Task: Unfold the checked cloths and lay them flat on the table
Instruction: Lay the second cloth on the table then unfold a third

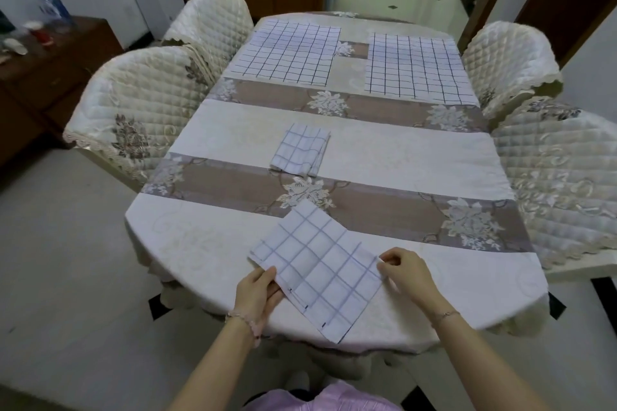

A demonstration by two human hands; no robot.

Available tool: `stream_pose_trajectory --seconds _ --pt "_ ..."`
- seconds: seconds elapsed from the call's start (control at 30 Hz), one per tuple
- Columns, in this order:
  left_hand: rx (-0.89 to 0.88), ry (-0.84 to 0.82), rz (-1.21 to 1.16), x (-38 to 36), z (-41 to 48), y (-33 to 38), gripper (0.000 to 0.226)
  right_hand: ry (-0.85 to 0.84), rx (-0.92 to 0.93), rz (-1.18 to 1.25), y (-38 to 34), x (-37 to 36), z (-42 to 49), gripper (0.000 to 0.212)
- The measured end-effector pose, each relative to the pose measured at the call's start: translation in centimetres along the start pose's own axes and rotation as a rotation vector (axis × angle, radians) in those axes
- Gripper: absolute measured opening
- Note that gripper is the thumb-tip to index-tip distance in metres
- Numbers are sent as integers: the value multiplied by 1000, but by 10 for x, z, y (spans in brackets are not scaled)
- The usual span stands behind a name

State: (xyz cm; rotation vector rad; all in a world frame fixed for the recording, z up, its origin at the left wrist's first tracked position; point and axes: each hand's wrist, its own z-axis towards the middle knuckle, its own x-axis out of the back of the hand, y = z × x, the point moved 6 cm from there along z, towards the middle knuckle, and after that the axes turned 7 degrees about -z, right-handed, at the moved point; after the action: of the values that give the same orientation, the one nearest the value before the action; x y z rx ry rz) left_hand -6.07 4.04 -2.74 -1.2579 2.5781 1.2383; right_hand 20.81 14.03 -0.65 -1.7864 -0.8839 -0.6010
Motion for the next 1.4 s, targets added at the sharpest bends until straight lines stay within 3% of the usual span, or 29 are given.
stream_pose_trajectory --seconds 0.17,0.23,0.3,0.37,0.53,0.77,0.9,1.03,1.13,1.4 --pt "-3 3 -24 -2 -3 3 15 -17 -40 0 11 0 -10 6" --pt "-22 -4 -33 -4 -4 5 14 36 -23 -93 9 2 -13 17" --pt "-50 -36 -30 -9 -5 7 10 174 87 -233 -6 5 -19 32" --pt "-89 -73 -7 -16 -8 10 11 239 234 -173 -36 4 -30 34" --pt "-126 -149 24 -29 -17 11 20 26 428 5 -106 -36 -55 36" --pt "-86 -218 35 -32 -21 7 19 32 455 24 -126 -54 -53 18" --pt "-137 -175 116 -29 -19 12 19 36 391 114 -120 -45 -48 5" --pt "-187 -117 135 -18 -11 33 18 97 258 350 -103 -12 -26 13" --pt "-220 -71 116 -5 -2 55 19 122 156 529 -85 19 -7 7" --pt "-277 64 239 11 33 94 17 167 -21 483 -27 58 31 9"
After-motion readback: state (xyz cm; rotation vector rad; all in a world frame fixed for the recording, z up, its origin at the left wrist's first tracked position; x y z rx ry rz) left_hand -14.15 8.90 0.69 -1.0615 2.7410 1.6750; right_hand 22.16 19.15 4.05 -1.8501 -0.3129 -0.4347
